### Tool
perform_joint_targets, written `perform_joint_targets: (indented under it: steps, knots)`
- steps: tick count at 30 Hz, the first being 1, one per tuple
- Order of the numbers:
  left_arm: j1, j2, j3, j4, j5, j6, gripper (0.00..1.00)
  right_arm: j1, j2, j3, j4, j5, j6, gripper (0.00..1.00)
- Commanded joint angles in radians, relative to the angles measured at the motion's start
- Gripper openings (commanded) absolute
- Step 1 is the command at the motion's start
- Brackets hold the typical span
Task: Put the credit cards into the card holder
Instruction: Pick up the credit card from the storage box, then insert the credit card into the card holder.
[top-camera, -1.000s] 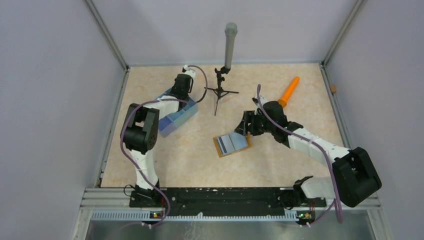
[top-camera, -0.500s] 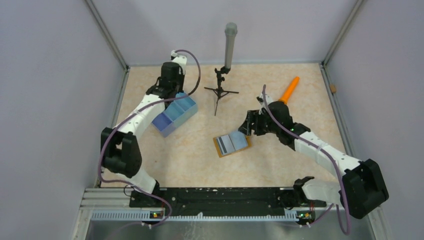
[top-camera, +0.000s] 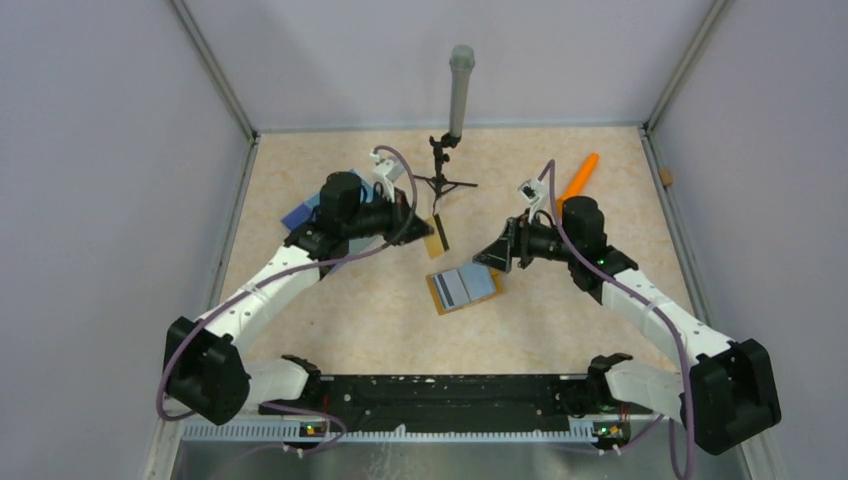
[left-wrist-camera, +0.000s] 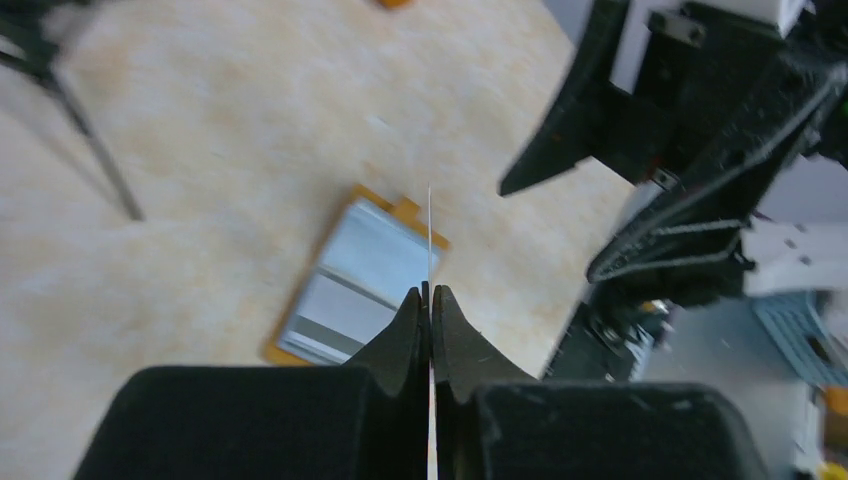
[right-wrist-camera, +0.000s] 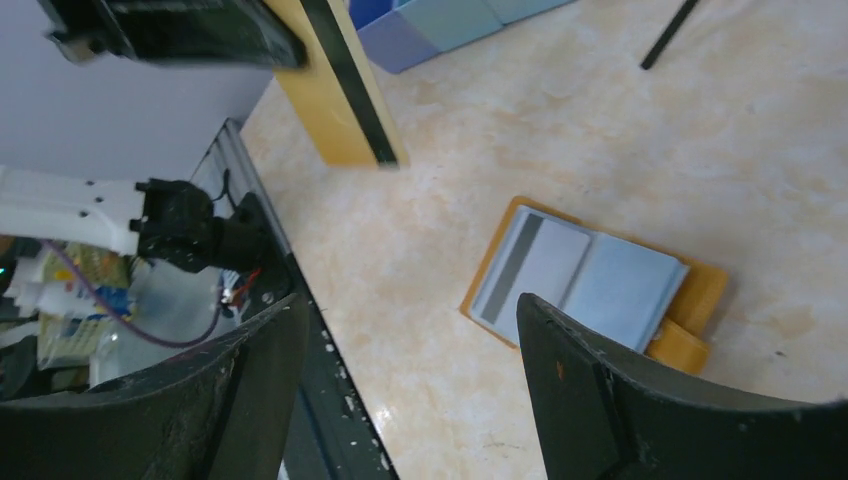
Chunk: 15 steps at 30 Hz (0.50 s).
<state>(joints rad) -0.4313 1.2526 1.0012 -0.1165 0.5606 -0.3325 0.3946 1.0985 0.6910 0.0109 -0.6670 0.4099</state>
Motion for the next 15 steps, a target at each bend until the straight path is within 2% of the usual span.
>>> perform_joint_targets:
  steps: [1,4,7,12,15]
  knots:
    - [-0.082,-0.014,-0.124,0.289,0.258,-0.24,0.0,-0.002,-0.017,-0.032,0.154,-0.237,0.056,0.74]
    - [-0.107,-0.006,-0.227,0.541,0.272,-0.423,0.0,0.008,-0.005,-0.054,0.187,-0.269,0.094,0.63]
    - [-0.121,0.013,-0.296,0.703,0.266,-0.519,0.0,0.022,-0.003,-0.078,0.192,-0.27,0.109,0.6]
    - [-0.14,0.037,-0.306,0.756,0.251,-0.545,0.0,0.045,-0.002,-0.115,0.258,-0.325,0.16,0.52]
    - [-0.153,0.05,-0.304,0.758,0.242,-0.549,0.0,0.062,0.008,-0.135,0.319,-0.333,0.198,0.39]
